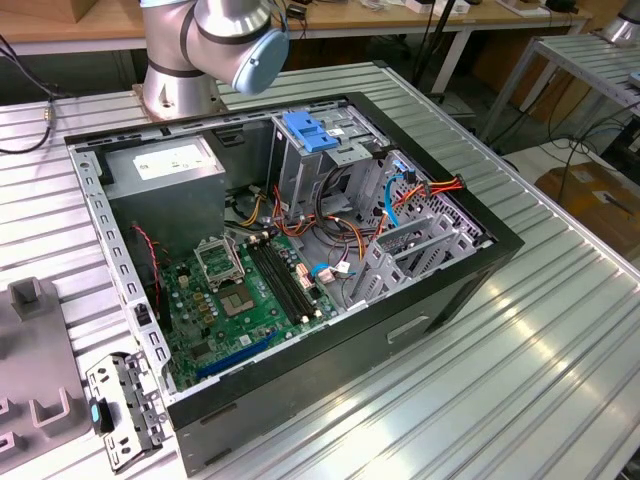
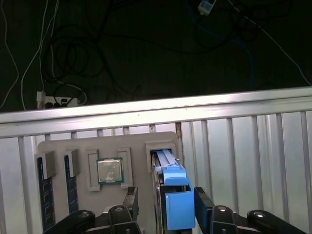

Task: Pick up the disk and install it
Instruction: 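Pick up the disk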

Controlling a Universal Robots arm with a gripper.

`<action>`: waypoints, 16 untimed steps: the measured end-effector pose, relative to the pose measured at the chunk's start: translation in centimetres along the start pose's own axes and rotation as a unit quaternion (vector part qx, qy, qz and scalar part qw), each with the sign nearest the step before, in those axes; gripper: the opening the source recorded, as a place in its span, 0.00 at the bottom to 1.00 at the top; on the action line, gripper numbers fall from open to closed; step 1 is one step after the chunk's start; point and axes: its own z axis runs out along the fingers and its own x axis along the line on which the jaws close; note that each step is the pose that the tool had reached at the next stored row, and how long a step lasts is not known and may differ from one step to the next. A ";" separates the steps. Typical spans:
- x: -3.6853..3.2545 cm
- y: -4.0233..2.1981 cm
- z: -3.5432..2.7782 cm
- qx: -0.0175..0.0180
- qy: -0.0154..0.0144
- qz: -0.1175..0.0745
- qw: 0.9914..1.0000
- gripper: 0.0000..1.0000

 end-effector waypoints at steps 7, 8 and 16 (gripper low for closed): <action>-0.01 0.01 0.54 0.000 -0.002 -0.002 1.000 0.49; -0.03 0.00 0.57 0.000 -0.002 -0.002 1.000 0.49; -0.55 0.07 0.87 0.000 -0.004 -0.002 1.000 0.49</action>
